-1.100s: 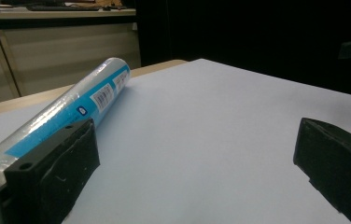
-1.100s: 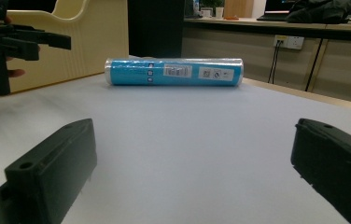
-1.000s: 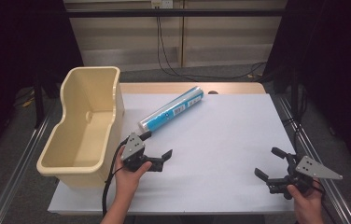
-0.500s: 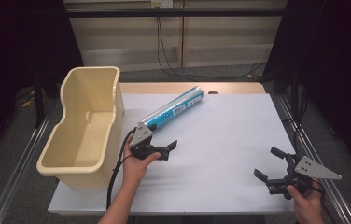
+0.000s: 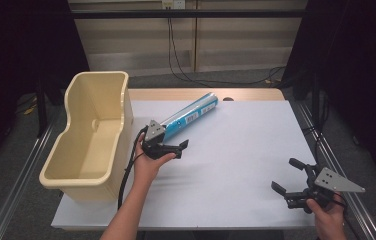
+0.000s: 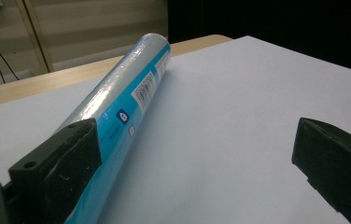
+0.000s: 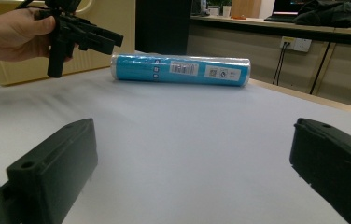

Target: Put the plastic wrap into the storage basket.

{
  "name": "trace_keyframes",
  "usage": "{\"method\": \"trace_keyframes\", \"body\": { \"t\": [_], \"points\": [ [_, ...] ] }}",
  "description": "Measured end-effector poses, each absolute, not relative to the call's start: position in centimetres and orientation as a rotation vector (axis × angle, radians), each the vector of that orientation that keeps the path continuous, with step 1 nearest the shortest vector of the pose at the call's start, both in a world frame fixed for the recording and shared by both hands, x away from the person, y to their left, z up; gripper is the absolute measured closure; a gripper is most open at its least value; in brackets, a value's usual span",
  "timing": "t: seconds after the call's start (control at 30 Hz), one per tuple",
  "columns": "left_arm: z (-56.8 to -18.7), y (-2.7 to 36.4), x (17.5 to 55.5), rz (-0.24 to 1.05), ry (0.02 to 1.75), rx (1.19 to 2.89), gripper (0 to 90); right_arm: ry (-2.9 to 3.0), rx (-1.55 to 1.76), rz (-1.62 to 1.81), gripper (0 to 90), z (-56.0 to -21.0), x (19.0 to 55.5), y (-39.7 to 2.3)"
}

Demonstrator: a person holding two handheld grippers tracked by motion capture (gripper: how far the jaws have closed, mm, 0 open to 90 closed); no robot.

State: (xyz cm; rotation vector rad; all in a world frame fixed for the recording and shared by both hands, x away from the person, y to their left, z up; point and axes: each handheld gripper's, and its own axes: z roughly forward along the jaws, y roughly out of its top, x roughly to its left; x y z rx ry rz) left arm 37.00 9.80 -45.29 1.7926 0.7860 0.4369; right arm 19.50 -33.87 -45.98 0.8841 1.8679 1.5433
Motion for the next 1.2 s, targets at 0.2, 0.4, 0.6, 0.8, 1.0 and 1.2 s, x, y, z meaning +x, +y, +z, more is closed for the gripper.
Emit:
{"method": "trace_keyframes", "body": {
  "t": [0.2, 0.4, 0.6, 0.8, 1.0, 1.2],
  "points": [
    [-45.3, 9.3, 38.5, 0.426, 0.879, 1.826, 1.0, 1.872, 0.884, 1.543, 0.5, -46.0, 19.5, -33.8],
    [-44.9, 9.0, 39.2, 0.471, 0.873, 1.840, 2.9, 1.880, 0.873, 1.534, 0.6, -46.0, 19.5, -33.8],
    [-44.6, 8.6, 40.7, 0.495, 0.906, 1.903, 3.8, 1.886, 0.867, 1.533, 0.7, -46.0, 19.5, -33.7],
    [-45.2, 8.6, 41.9, 0.495, 0.953, 1.950, 4.8, 1.886, 0.869, 1.531, 0.8, -46.0, 19.6, -33.8],
    [-45.5, 8.4, 42.7, 0.502, 0.964, 1.964, 5.3, 1.896, 0.868, 1.522, 0.8, -46.1, 19.6, -33.9],
    [-45.9, 8.3, 43.5, 0.533, 0.961, 2.039, 6.1, 1.893, 0.869, 1.526, 0.8, -46.1, 19.6, -34.0]
  ]
}}
